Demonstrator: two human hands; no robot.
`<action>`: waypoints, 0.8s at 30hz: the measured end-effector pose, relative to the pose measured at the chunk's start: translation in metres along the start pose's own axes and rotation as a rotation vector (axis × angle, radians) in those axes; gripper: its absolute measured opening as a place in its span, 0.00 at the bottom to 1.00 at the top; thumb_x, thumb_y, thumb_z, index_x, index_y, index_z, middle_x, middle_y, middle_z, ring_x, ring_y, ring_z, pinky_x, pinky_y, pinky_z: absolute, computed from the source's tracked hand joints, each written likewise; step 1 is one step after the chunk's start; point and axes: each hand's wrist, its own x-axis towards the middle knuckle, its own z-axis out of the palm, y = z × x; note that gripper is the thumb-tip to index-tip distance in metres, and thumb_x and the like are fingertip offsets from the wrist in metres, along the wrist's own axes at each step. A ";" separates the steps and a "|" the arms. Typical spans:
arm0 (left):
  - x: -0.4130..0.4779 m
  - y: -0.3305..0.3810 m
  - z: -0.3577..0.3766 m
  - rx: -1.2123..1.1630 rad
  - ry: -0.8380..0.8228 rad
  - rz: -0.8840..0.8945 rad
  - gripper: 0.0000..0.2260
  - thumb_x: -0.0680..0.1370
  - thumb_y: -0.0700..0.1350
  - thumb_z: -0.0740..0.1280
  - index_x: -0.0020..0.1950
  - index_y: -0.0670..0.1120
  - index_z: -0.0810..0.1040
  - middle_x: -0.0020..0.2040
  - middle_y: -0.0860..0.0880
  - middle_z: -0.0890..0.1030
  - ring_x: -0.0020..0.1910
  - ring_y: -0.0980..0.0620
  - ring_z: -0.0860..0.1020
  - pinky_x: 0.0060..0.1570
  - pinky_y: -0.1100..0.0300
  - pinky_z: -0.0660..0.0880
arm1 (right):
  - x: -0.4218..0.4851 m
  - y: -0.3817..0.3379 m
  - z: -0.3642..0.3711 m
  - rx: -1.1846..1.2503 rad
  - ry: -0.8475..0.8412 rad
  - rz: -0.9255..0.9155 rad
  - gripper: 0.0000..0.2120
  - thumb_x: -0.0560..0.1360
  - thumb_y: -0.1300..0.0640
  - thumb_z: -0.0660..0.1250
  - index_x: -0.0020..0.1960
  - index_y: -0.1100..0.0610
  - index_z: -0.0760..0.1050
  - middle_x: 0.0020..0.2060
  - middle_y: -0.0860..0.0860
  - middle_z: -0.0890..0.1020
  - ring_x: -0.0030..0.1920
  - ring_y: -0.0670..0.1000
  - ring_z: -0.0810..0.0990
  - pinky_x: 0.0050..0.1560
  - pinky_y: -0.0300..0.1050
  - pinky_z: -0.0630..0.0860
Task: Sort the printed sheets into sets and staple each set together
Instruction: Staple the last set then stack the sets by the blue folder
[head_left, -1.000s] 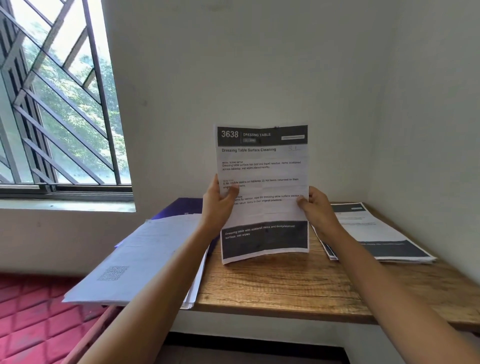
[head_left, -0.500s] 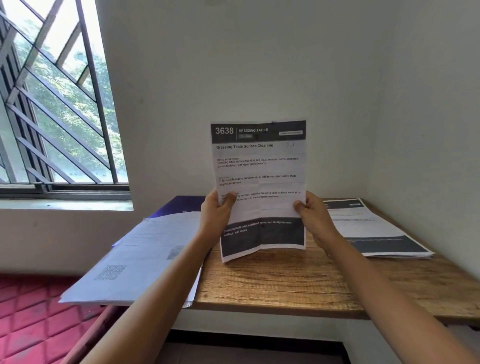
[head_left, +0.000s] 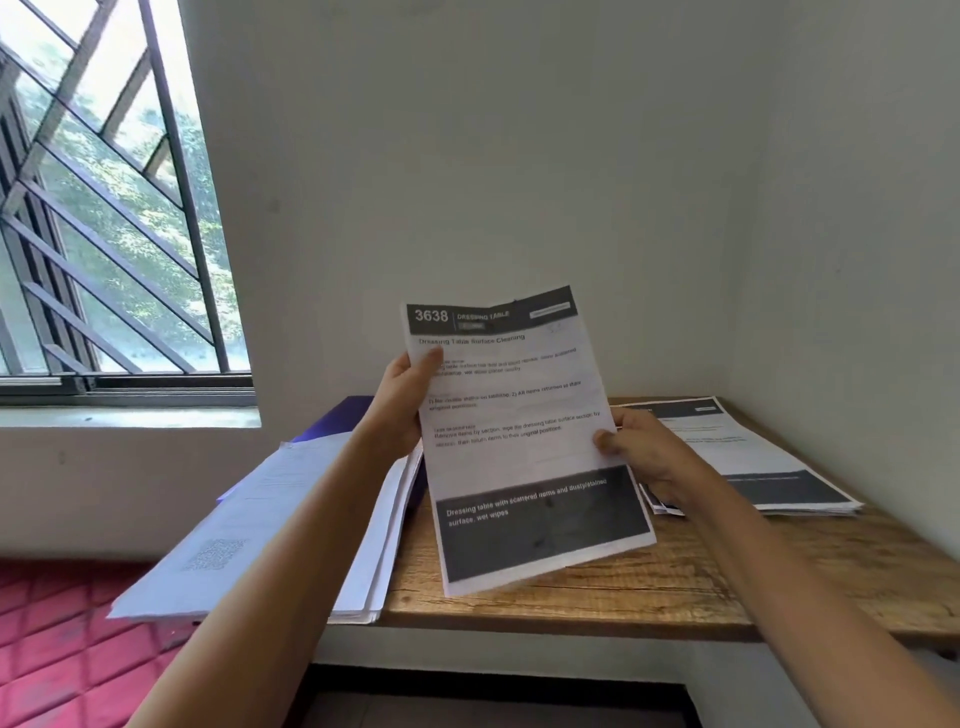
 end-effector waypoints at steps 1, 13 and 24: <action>0.003 0.001 0.000 -0.021 0.027 -0.003 0.07 0.83 0.45 0.60 0.53 0.46 0.77 0.46 0.45 0.84 0.39 0.49 0.85 0.34 0.55 0.81 | 0.000 0.003 -0.001 0.011 -0.019 0.033 0.12 0.78 0.67 0.60 0.54 0.55 0.79 0.55 0.56 0.82 0.56 0.57 0.80 0.62 0.58 0.74; 0.010 -0.020 -0.004 -0.127 0.191 0.022 0.10 0.84 0.41 0.58 0.54 0.50 0.78 0.44 0.46 0.81 0.36 0.51 0.80 0.36 0.56 0.82 | -0.018 0.005 -0.011 -0.030 -0.165 0.244 0.12 0.77 0.71 0.61 0.57 0.65 0.77 0.54 0.60 0.82 0.56 0.60 0.80 0.60 0.56 0.75; -0.004 -0.065 0.012 0.090 0.190 0.016 0.10 0.83 0.39 0.57 0.56 0.47 0.78 0.43 0.46 0.81 0.36 0.51 0.79 0.39 0.58 0.80 | 0.001 -0.031 0.042 -0.462 0.160 -0.488 0.12 0.75 0.62 0.69 0.59 0.57 0.78 0.54 0.52 0.82 0.54 0.49 0.79 0.59 0.43 0.74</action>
